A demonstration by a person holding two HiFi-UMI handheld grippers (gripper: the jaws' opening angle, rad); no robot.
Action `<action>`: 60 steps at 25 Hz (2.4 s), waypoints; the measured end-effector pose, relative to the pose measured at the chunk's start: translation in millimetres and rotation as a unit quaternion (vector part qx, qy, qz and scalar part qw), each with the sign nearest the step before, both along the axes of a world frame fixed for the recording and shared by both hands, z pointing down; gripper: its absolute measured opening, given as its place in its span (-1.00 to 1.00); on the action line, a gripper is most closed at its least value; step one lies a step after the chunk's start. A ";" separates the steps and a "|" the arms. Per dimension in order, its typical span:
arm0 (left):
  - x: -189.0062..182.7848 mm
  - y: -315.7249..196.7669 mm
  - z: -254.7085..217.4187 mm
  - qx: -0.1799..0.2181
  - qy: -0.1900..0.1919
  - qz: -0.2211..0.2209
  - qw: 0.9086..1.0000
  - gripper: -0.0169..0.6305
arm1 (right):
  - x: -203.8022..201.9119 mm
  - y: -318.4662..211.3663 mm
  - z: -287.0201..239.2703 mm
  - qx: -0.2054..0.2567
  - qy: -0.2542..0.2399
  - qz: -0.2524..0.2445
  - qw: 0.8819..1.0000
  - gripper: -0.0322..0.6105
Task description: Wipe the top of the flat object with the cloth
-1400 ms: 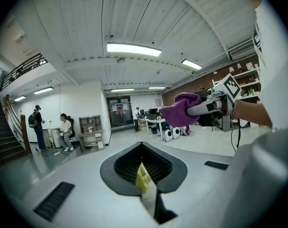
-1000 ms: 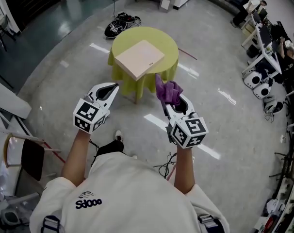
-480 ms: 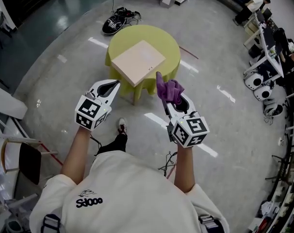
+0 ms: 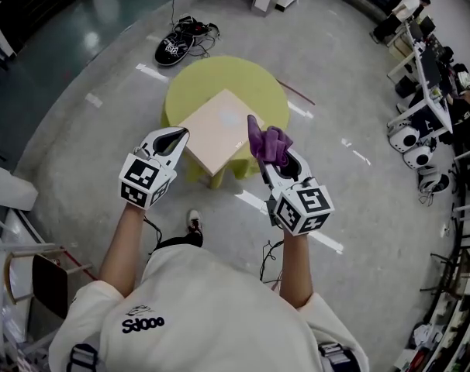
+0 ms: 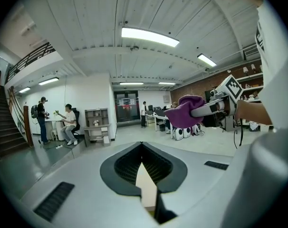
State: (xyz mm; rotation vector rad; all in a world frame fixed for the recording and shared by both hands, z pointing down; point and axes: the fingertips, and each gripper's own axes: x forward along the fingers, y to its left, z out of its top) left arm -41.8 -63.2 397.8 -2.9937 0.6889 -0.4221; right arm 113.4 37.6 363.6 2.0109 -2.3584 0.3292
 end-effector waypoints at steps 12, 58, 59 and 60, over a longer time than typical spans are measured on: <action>29.6 -105.8 8.6 -0.008 -0.002 0.005 1.000 -0.93 | 35.8 -112.4 9.9 -0.017 0.004 0.009 1.000 -0.38; -3.6 -195.8 119.1 -0.136 -0.044 -0.245 0.959 -0.93 | 90.1 -365.3 338.6 -0.341 0.115 -0.101 0.927 -0.37; -3.2 -194.6 120.2 -0.136 -0.044 -0.243 0.959 -0.93 | 85.1 -365.8 338.2 -0.338 0.115 -0.105 0.928 -0.37; -2.5 -193.6 121.4 -0.137 -0.044 -0.242 0.960 -0.93 | 80.0 -365.2 337.6 -0.334 0.117 -0.109 0.929 -0.37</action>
